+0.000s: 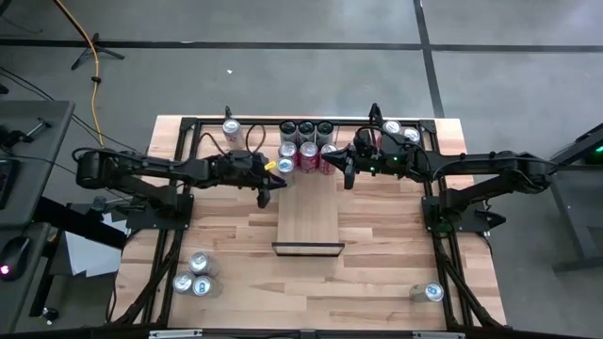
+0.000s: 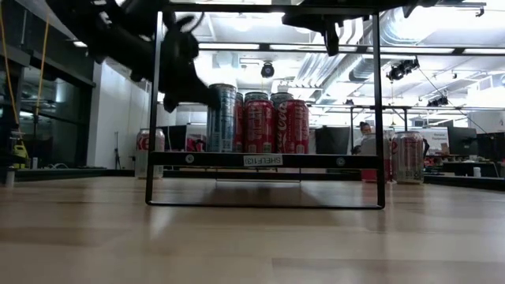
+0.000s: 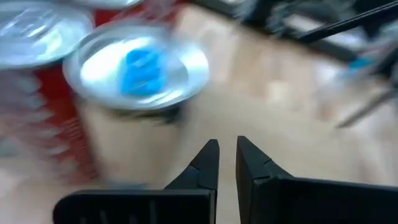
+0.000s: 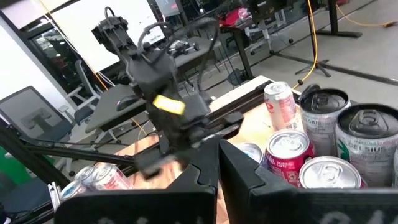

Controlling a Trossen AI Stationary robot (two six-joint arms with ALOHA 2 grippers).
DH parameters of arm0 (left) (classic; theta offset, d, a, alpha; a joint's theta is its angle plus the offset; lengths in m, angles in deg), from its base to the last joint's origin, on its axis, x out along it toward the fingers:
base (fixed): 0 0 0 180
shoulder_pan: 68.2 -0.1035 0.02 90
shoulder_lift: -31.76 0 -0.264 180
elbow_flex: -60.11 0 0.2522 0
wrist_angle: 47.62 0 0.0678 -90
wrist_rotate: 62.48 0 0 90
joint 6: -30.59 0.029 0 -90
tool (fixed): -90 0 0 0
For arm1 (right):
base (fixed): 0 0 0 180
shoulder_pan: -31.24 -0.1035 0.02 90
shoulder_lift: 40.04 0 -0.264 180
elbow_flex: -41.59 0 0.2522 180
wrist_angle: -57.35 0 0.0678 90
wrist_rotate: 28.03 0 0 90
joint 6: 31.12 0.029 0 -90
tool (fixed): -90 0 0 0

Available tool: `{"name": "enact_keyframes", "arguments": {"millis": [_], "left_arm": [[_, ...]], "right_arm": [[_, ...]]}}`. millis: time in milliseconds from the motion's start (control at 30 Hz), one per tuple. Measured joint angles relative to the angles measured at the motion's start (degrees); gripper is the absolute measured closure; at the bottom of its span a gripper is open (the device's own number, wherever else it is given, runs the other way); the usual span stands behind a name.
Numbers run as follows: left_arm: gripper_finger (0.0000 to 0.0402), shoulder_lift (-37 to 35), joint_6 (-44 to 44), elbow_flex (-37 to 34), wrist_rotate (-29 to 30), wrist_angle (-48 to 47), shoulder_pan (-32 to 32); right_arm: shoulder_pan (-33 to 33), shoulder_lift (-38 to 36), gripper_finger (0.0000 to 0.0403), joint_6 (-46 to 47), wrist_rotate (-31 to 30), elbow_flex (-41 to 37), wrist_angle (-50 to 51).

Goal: Place canned beverage on shelf
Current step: Put the top left blue soda can on the shelf, then put the right blue soda can on the shelf aligned with the other blue soda can

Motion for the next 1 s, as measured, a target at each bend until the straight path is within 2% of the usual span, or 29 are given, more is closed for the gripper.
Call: {"name": "enact_keyframes", "arguments": {"millis": [67, 167, 267, 467, 667, 1000], "left_arm": [[0.0401, -3.48, -2.04, 0.07, -2.95, -0.26, 0.36], [0.0401, -10.10, -3.84, 1.22, -3.49, -0.07, 1.40], [0.0401, -16.47, -2.46, 3.04, -0.75, 0.11, 2.68], [0.0401, -25.49, 5.62, 6.15, 2.36, 0.01, 3.22], [0.0400, -29.29, 7.43, 6.60, 2.59, -0.21, 3.22], [0.0394, -28.59, 7.44, 6.60, 2.73, -0.50, 3.23]], "right_arm": [[0.00, 0.00, 0.0402, -1.33, -0.70, 0.00, -1.05], [0.00, 0.00, 0.0402, -2.91, -0.87, 0.00, -2.42], [0.00, 0.00, 0.0402, -3.15, -0.85, 0.00, -3.56], [0.00, 0.00, 0.0402, -5.73, -0.85, 0.00, -4.54], [0.00, 0.00, 0.0402, -7.33, -0.85, 0.00, -4.69], [0.00, 0.00, 0.0402, -7.41, -0.83, 0.00, -4.77]]}}
